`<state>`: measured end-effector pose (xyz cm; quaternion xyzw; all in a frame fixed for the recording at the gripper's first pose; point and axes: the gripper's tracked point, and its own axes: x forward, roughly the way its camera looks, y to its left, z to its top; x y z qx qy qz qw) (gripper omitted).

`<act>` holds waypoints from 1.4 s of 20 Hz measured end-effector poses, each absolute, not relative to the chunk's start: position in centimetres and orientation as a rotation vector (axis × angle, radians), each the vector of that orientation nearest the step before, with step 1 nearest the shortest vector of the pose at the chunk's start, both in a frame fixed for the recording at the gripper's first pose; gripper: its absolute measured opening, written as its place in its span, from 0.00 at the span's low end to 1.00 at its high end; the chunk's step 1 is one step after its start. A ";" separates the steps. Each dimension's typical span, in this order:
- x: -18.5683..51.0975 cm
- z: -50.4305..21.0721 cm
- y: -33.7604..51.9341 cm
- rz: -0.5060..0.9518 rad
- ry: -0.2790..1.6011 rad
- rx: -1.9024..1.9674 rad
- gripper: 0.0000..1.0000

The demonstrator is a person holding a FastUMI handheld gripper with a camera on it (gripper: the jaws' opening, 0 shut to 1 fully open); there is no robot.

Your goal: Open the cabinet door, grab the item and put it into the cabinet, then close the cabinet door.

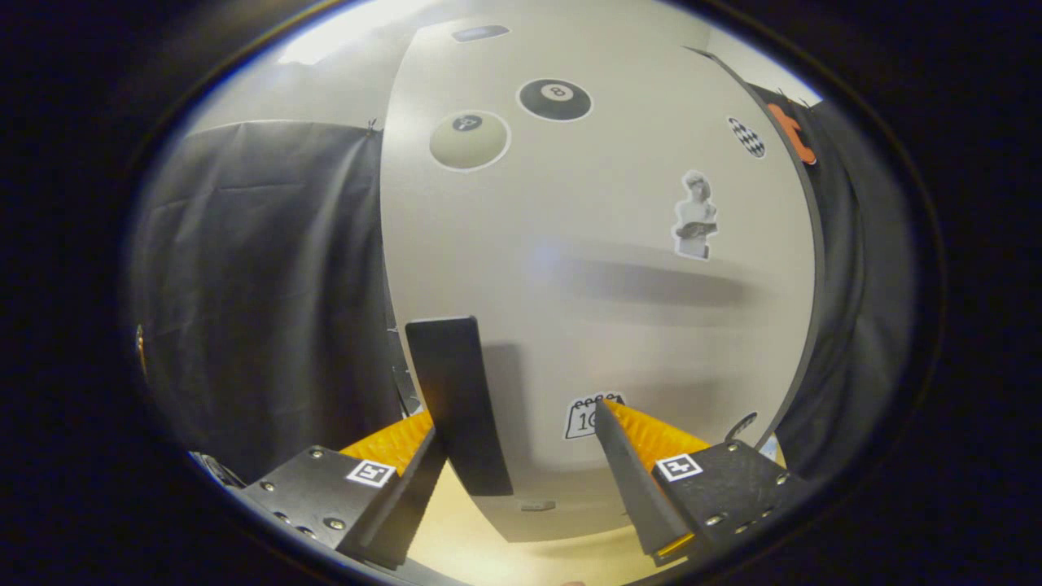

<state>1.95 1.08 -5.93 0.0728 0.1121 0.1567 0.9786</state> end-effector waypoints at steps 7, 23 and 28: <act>2.0 -5.9 1.3 0.302 0.217 0.119 1.00; 1.8 -6.0 1.4 0.198 0.204 0.092 1.00; 1.8 -6.0 1.4 0.187 0.195 0.092 1.00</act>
